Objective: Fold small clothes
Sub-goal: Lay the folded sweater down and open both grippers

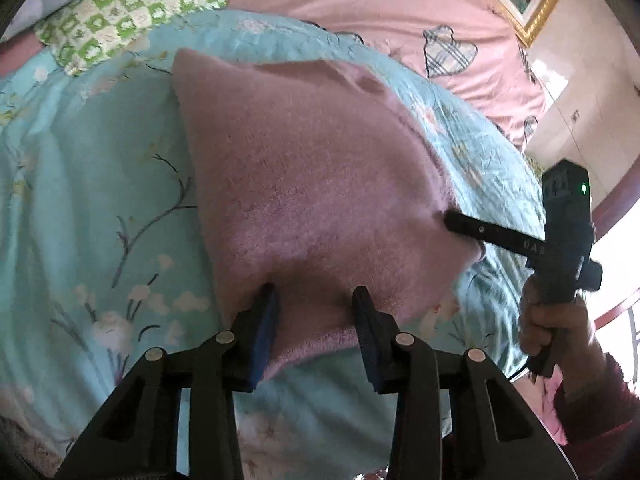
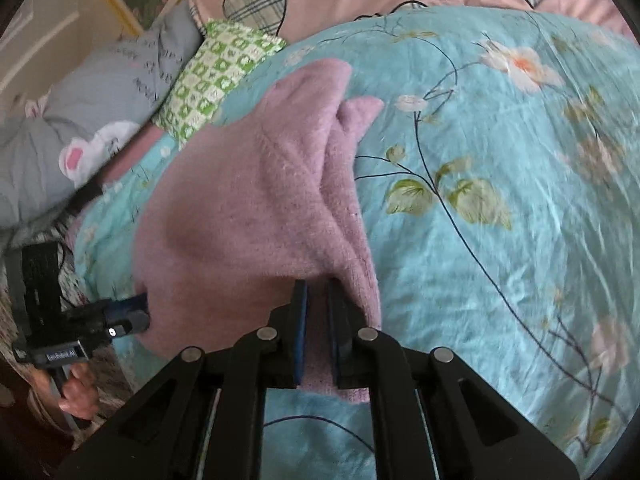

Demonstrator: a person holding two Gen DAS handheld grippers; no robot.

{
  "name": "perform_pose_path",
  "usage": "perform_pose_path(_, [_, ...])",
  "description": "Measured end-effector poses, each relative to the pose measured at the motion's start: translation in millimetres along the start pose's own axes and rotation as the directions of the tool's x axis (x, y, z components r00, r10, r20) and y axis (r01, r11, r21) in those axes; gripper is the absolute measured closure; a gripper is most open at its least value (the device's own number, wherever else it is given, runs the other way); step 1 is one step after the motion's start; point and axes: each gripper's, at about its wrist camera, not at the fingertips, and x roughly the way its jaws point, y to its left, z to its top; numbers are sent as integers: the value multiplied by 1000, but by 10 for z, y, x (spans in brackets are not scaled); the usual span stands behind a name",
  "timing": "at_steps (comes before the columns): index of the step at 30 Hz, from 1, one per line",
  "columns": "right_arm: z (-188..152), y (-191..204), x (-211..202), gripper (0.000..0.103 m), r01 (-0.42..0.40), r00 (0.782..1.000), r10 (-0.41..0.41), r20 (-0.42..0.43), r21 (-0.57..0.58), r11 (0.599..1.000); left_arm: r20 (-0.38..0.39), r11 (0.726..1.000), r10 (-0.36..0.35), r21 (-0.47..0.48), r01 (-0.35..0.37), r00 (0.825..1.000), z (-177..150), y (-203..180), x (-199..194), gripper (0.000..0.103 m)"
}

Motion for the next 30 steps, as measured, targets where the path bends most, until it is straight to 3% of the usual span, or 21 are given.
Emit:
perform_pose_path(6, [-49,244,-305,90,24,999,-21,46,-62,998,25,999,33,23,-34,999,-164,-52,-259,63])
perform_pose_path(8, [-101,262,-335,89,21,999,-18,46,-75,997,20,999,47,25,-47,999,-254,-32,-236,59])
perform_pose_path(11, [-170,190,-179,89,71,997,-71,2,-77,995,-66,992,128,-7,-128,990,-341,138,3,63])
perform_pose_path(14, [-180,109,-120,89,84,996,-82,24,-67,994,-36,992,122,-16,-122,992,-347,143,-71,62])
perform_pose_path(18, [-158,160,-279,88,41,998,-39,39,-37,998,-12,995,99,-31,-99,995,-351,102,-252,61])
perform_pose_path(23, [-212,297,-586,72,-3,994,7,109,-35,999,41,997,81,-13,-81,996,-354,-18,-490,50])
perform_pose_path(27, [-278,391,-694,69,-28,991,32,132,-31,999,69,995,99,-16,-99,993,-337,-118,-567,46])
perform_pose_path(30, [-348,457,-727,61,-43,990,48,133,-40,998,75,993,120,-14,-120,990,-384,-188,-567,42])
